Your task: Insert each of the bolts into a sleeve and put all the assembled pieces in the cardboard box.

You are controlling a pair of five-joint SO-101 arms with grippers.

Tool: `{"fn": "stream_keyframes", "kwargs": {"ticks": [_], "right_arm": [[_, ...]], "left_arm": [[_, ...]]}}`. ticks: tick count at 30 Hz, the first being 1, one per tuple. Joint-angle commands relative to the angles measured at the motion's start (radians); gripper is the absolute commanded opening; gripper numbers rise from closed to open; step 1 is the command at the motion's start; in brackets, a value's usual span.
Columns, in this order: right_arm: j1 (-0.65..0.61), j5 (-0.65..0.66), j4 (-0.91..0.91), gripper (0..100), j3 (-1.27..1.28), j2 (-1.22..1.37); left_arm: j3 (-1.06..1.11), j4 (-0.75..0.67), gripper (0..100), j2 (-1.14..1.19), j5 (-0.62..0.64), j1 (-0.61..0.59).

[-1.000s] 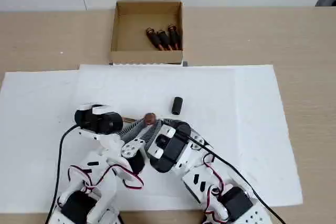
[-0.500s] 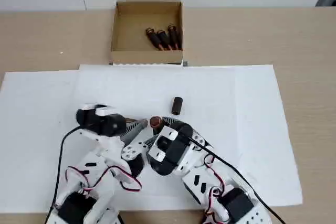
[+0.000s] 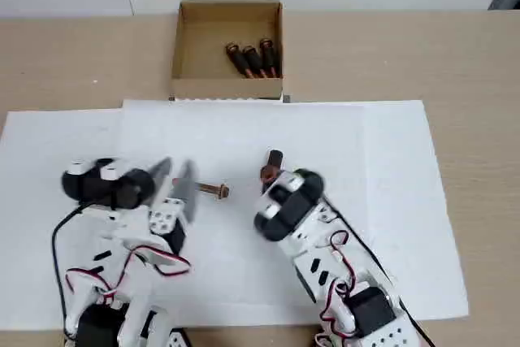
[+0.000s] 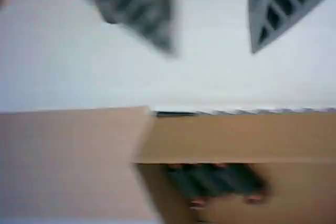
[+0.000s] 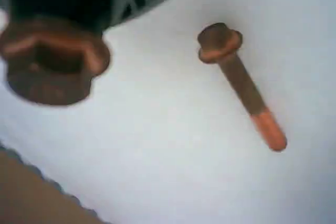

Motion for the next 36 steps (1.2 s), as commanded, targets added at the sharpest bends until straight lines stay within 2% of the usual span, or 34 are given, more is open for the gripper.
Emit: {"fn": "stream_keyframes", "kwargs": {"ticks": [1, 4, 9, 15, 21, 29, 36], "right_arm": [[0.051, -0.109, -0.03, 0.4, -0.017, -0.005], [0.093, -0.21, -0.03, 0.4, -0.005, -0.002], [0.101, -0.232, 0.031, 0.4, -0.023, 0.047], [0.101, -0.276, 0.062, 0.4, -0.236, 0.312], [0.101, -0.31, 0.062, 0.4, -0.598, 0.746], [0.104, -0.327, 0.065, 0.4, -1.108, 1.273], [0.145, -0.219, 0.064, 0.4, -1.579, 1.699]], "left_arm": [[0.064, -0.037, 2, -0.005, -0.13, -0.089], [0.185, -0.087, 0, -0.005, -0.204, -0.141], [0.346, -0.224, 1, -0.005, -0.21, -0.169], [0.344, -0.207, 1, -0.005, -0.221, -0.152], [0.344, -0.144, 1, -0.005, -0.252, -0.153], [0.344, -0.132, 1, -0.005, -0.252, -0.152], [0.344, -0.075, 1, -0.005, -0.255, -0.157]]}}
